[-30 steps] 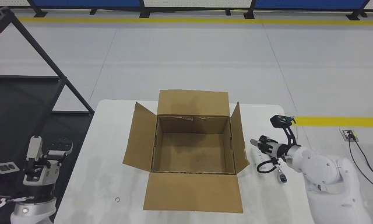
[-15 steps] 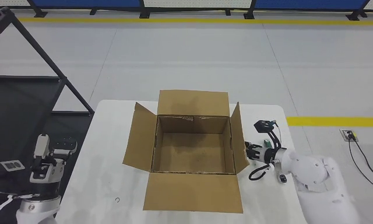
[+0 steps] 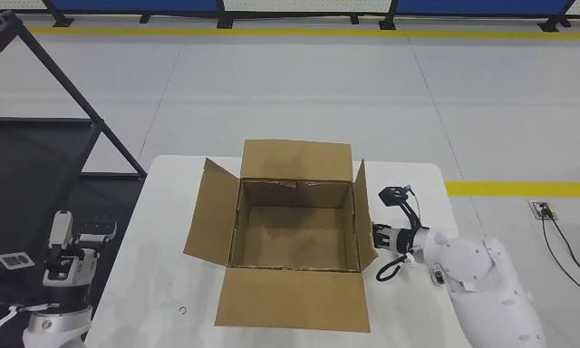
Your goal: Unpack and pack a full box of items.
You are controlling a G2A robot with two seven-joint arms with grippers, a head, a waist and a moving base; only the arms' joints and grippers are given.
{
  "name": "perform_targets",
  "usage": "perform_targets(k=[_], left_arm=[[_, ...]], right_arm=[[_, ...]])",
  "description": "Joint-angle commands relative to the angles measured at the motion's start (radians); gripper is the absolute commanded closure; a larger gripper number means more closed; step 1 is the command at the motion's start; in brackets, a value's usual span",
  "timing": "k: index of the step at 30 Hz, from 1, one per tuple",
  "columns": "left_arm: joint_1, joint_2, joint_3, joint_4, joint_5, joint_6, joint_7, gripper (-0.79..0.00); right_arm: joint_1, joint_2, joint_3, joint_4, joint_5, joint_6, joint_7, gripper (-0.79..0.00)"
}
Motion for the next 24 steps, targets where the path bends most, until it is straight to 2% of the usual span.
perform_targets(k=[1,10,13,19,21,22,23,24], left_arm=[[0.001,0.0,0.0,0.0,0.0,0.0,0.002,-0.785],[0.004,-0.001,-0.003,-0.001,0.0,-0.001,0.001,-0.785],[0.006,-0.002,-0.005,0.001,-0.003,-0.003,0.001,-0.785],[0.003,-0.002,-0.004,0.008,-0.005,-0.001,-0.007,-0.785],[0.0,-0.002,-0.003,0.009,-0.003,0.0,-0.01,-0.785],[-0.002,-0.002,-0.001,0.009,-0.005,0.001,-0.01,-0.785],[-0.003,-0.002,0.0,0.01,-0.004,0.002,-0.012,-0.785],[-0.005,-0.002,0.001,0.011,-0.003,0.003,-0.013,-0.785]], right_arm=[[0.004,0.001,-0.01,0.003,0.007,-0.003,-0.003,0.0],[0.021,0.007,-0.039,0.001,0.007,0.0,-0.027,0.0],[0.012,0.019,0.012,-0.02,-0.009,0.009,-0.044,0.0],[-0.031,0.051,0.144,-0.101,-0.044,-0.006,0.002,0.0],[-0.05,0.062,0.181,-0.132,-0.06,-0.015,0.037,-0.157],[-0.059,0.067,0.198,-0.146,-0.07,-0.015,0.052,-0.289],[-0.069,0.072,0.21,-0.161,-0.084,-0.016,0.071,-0.369],[-0.078,0.076,0.221,-0.174,-0.093,-0.013,0.081,-0.563]])
